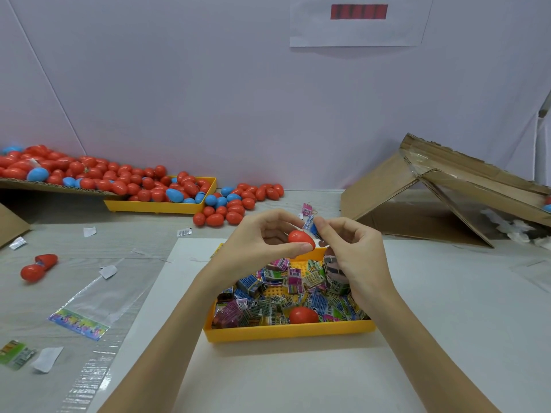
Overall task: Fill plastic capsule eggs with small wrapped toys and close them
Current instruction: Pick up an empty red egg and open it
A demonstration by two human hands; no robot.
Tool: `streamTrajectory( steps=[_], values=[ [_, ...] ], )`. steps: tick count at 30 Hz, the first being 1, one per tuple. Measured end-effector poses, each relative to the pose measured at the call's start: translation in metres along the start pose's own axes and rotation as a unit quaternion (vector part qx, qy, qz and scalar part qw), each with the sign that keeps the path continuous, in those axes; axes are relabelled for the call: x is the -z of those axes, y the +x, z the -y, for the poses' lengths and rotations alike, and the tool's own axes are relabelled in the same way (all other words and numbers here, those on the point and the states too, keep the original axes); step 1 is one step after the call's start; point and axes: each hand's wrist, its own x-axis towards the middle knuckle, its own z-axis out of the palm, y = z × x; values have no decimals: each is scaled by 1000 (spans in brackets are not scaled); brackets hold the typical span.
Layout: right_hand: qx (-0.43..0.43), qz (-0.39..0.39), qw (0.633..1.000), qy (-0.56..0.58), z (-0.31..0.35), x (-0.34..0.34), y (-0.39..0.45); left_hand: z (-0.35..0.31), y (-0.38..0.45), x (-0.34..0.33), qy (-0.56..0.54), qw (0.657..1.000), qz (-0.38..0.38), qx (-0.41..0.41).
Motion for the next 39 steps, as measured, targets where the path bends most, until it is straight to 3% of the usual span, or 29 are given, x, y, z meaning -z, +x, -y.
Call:
streamTrajectory(
  steps=[13, 18, 25, 39],
  values=[
    [-1, 36, 999, -34, -1, 1, 1, 1, 2, 1, 2, 1000, -5, 0],
    [-43, 80, 995, -40, 0, 3, 3, 2, 2, 4, 30, 999, -15, -10],
    [-66, 71, 994, -54, -3, 7, 6, 6, 3, 6, 84, 995, -49, -20],
    [-66, 120, 989, -49, -4, 12, 5, 5, 2, -7, 92, 987, -115, -65]
  ],
)
